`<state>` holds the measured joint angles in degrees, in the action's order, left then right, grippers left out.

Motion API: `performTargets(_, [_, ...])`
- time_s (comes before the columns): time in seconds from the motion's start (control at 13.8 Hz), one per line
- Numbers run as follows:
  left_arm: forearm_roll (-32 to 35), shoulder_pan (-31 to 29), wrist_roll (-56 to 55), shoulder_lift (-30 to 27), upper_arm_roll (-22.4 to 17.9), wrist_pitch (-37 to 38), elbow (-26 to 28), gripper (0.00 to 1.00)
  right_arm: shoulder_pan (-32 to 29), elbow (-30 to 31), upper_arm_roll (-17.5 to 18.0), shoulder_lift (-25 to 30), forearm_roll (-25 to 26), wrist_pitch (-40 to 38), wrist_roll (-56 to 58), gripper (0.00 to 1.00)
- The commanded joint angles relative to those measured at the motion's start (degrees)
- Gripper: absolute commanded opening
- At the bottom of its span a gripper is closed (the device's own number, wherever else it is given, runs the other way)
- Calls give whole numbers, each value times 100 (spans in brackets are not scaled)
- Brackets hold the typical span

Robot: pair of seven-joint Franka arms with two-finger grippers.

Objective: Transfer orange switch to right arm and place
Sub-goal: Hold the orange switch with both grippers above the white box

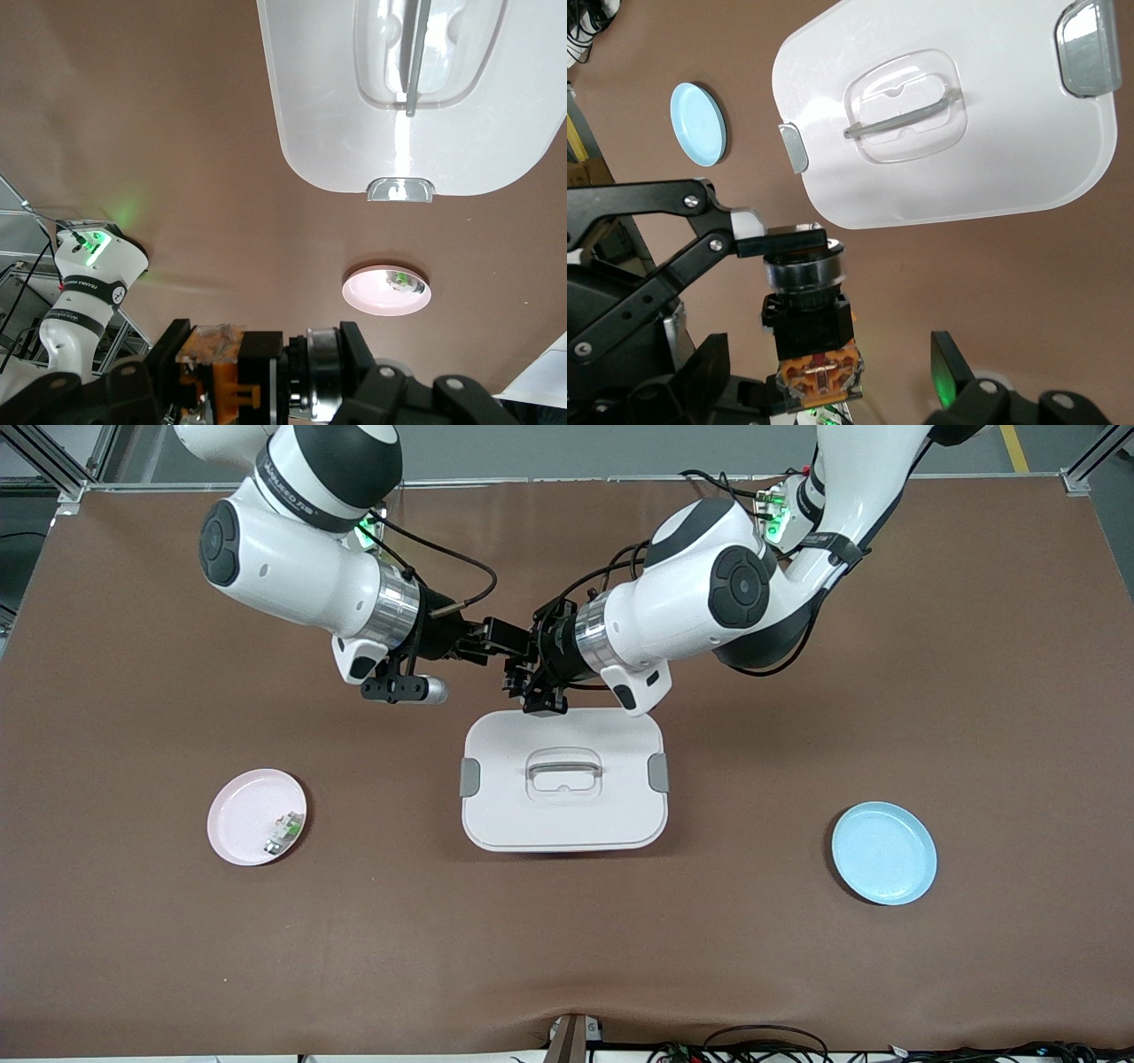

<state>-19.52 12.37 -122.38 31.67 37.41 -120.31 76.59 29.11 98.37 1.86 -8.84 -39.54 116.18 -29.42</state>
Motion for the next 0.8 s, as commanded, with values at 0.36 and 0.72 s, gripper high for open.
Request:
performTargets(0.36, [-26, 82, -75, 50, -32, -28, -135, 0, 192, 112, -36, 22, -116, 72, 86, 100])
performTargets(0.72, [-26, 82, -75, 59, -32, -28, -135, 0, 192, 103, -36, -13, -116, 63, 68, 52])
